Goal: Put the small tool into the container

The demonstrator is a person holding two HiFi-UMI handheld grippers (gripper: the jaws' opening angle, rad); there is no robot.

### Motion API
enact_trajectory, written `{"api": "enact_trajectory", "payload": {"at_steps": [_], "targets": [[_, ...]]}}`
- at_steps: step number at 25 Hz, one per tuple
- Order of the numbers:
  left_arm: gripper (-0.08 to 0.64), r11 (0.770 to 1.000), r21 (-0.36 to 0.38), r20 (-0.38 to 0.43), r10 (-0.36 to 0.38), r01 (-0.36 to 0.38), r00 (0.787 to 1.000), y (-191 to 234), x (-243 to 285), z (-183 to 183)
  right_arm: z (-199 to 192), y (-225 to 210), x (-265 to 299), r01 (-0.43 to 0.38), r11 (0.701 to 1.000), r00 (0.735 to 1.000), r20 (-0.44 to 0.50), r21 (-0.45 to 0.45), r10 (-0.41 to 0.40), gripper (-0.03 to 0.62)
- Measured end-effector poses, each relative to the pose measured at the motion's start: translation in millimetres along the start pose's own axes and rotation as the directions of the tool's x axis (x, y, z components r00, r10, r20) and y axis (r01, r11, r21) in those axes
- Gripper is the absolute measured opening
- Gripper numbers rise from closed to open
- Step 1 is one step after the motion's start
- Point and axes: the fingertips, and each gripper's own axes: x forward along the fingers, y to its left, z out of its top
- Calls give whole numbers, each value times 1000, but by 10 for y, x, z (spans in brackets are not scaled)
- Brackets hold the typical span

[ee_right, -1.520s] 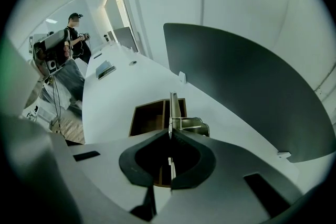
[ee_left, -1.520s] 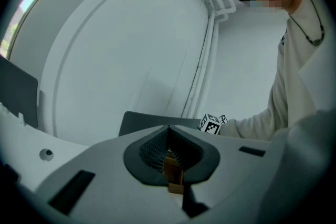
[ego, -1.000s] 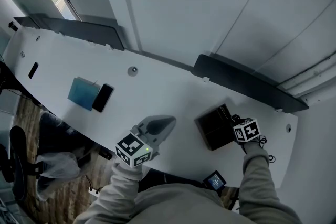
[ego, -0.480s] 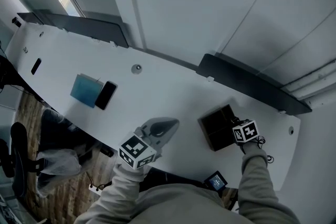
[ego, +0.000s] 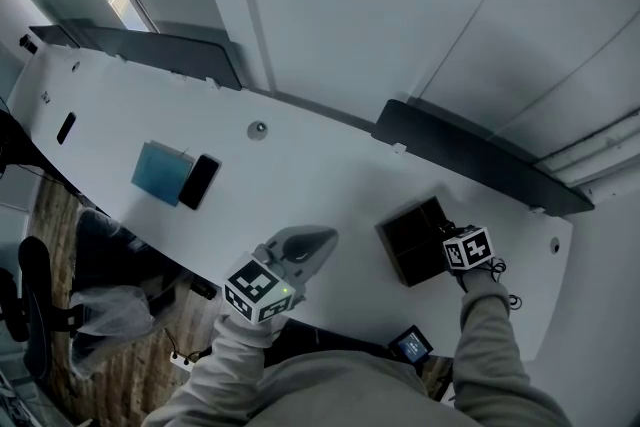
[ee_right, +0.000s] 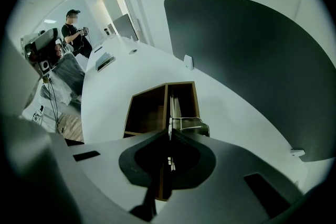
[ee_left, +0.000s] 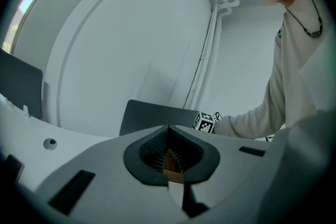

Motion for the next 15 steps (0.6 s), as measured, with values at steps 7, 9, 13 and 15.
{"api": "enact_trajectory", "payload": {"at_steps": [7, 9, 13, 15], "targets": [[-3, 1000, 5, -2, 11, -11, 1000, 29, -57, 1, -18, -5, -7, -9, 999, 1000, 19, 41, 8, 21], [-3, 1000, 4, -6, 19, -19, 1000, 40, -69, -23, -22, -5, -8, -8, 999, 1000, 27, 49, 6, 21], [-3, 1000, -10, -1, 17, -17, 1000, 54, -85, -40, -19, 0, -14, -12, 999, 1000, 26, 37, 11, 21], [-3, 1000, -19, 0, 9, -9, 1000, 46, -84, -59, -17, -3, -18, -10, 1000, 1000, 22, 29, 10, 23]]}}
